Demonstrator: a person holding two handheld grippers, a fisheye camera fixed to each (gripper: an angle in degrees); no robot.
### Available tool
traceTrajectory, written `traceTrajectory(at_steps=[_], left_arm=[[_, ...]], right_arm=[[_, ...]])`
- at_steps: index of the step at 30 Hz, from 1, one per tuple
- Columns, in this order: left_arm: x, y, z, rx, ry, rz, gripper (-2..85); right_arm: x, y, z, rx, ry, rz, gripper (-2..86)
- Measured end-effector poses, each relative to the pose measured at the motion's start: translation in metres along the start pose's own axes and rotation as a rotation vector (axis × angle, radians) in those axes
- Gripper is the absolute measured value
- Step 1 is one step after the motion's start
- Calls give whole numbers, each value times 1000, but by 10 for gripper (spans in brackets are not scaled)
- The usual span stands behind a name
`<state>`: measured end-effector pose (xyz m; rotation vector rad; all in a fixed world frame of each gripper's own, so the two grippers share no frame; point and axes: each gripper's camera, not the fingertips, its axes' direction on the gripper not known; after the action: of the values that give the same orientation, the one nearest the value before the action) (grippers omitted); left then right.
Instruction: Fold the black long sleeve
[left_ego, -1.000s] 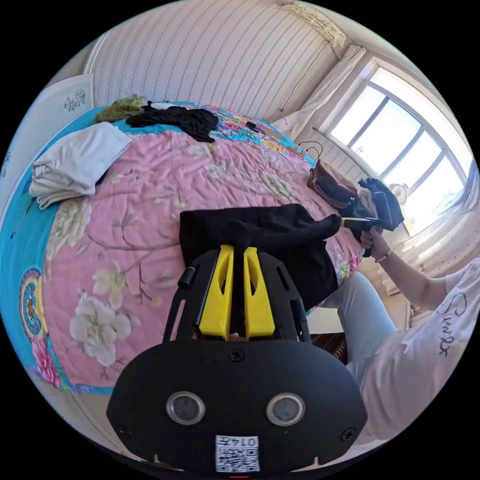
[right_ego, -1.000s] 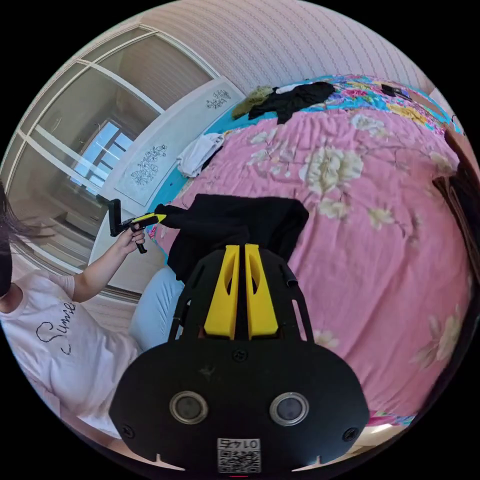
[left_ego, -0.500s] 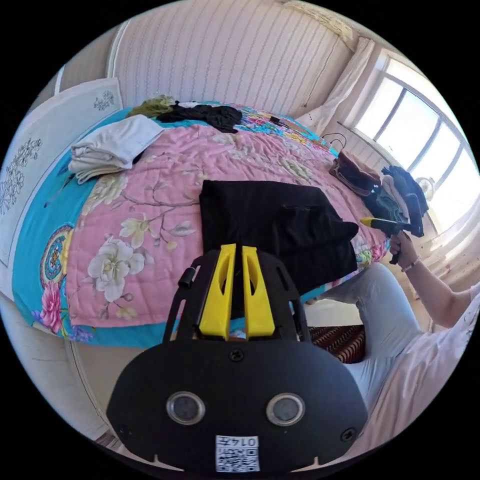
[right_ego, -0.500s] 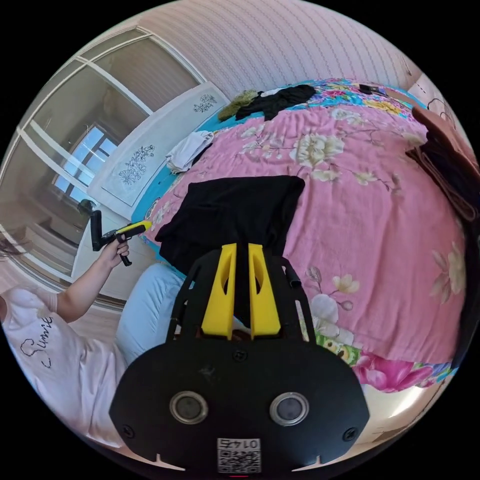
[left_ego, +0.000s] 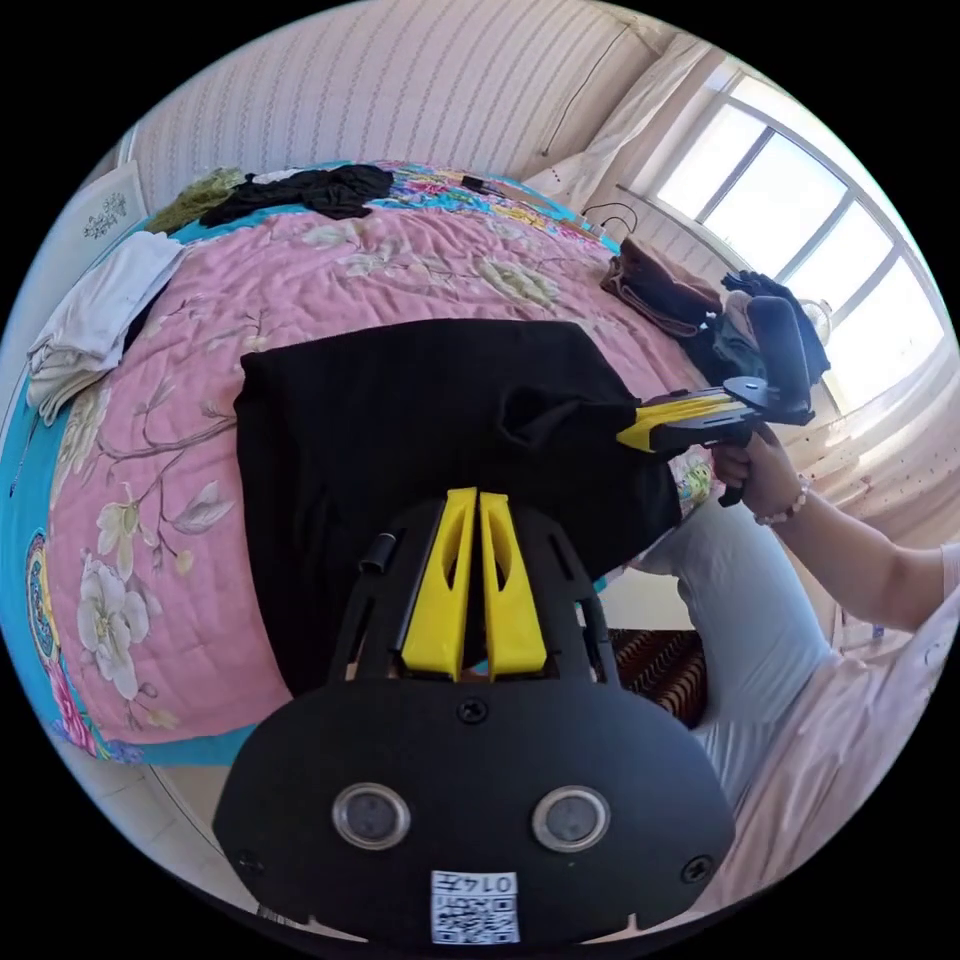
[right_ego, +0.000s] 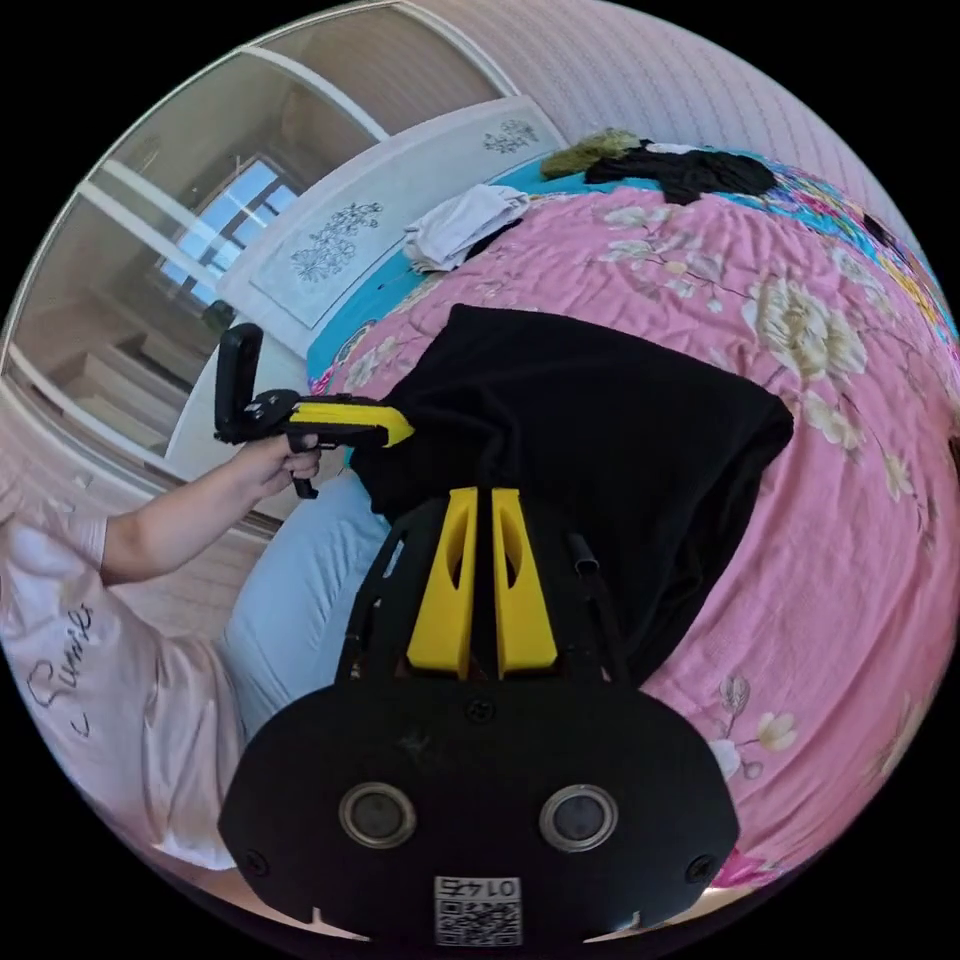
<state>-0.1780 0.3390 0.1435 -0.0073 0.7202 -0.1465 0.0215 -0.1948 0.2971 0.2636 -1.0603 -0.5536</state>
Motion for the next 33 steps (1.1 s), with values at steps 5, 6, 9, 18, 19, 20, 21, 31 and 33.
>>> traceTrajectory(at_steps=[5, 6, 9, 18, 19, 20, 21, 31, 33], left_arm=[[4, 55, -20, -12, 31, -22, 8], [3, 67, -25, -6, 9, -52, 20], [-4, 90, -36, 35, -66, -158, 37], [-30, 93, 2, 100, -30, -388, 68], [-31, 91, 8, 85, -30, -389, 66], [-30, 88, 22, 39, -42, -378, 51], [-28, 86, 34, 4, -74, -347, 35], [-7, 114, 38, 24, -171, -311, 46], [23, 123, 33, -51, -424, -211, 48]], right_arm=[[-27, 43, 11, -100, -23, -75, 35], [-29, 51, 12, -101, -21, -40, 35], [-32, 63, 8, -31, -20, 21, 33], [-57, 33, 49, -3, 256, 54, 5], [-58, 31, 57, -20, 275, 51, 4], [-58, 28, 76, -87, 311, 58, 0], [-55, 25, 99, -192, 342, 79, -2], [-65, 5, 122, -253, 314, 74, -7], [-76, -2, 106, -194, 303, 54, -5]])
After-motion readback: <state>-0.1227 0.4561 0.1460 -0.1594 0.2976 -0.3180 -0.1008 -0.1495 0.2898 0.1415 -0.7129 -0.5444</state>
